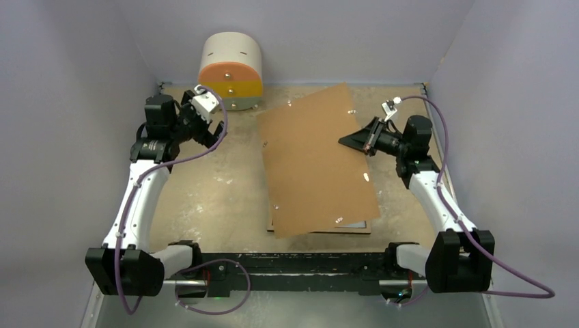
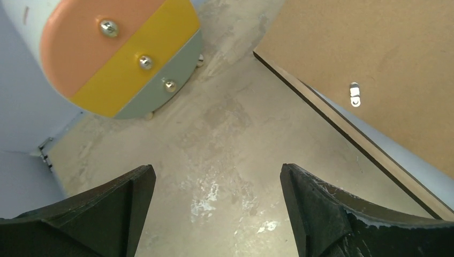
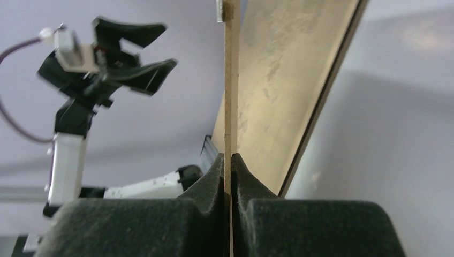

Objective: Put the photo into the frame
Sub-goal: Turn over the photo frame item at the center of the board.

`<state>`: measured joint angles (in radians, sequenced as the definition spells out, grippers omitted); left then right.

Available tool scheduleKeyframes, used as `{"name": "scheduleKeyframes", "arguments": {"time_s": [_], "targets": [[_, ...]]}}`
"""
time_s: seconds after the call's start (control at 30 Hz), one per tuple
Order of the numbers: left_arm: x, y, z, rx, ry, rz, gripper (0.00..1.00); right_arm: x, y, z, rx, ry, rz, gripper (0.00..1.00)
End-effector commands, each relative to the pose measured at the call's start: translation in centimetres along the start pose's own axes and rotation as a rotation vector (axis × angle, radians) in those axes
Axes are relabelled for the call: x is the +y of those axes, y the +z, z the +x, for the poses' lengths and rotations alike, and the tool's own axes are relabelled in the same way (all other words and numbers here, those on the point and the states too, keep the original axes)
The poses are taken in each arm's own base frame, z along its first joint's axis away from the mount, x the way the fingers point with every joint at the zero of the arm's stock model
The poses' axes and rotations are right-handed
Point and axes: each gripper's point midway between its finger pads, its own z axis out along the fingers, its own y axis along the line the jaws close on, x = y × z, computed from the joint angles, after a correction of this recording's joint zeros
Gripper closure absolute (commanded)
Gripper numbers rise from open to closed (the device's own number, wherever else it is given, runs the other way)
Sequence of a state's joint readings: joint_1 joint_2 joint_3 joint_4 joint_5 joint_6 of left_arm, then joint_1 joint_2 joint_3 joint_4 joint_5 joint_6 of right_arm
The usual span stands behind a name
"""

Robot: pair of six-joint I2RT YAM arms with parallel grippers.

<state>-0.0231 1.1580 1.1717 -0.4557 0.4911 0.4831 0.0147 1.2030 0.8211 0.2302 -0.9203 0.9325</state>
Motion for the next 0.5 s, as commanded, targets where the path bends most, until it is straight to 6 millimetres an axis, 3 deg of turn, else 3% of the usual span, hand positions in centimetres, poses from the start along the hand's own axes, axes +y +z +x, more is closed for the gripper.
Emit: {"name": "scheduleKeyframes", "arguments": {"time_s": [0.0,0.2,0.4,0.47], "targets": [[-0.3,0.8,-1.4,-0.068,0.026,0.045,0.09,4.5,-1.1,1.2,0.046,-0.097,-0.194,1.00],[0.3,3.8,-2.0,-0.087,0.000,0.066,0.10,4.4,-1.3,4.0,0.115,-0.129,-0.236,1.00],[-2.4,6.9,-2.1,-0.071,0.013,0.139,0.11,4.7,0.2,6.2,0.180,-0.134,-0.255,1.00],[-2.3,7.7,-1.8,-0.056,0.008,0.125,0.11,4.6,0.7,6.8,0.211,-0.123,-0.260,1.00]]}}
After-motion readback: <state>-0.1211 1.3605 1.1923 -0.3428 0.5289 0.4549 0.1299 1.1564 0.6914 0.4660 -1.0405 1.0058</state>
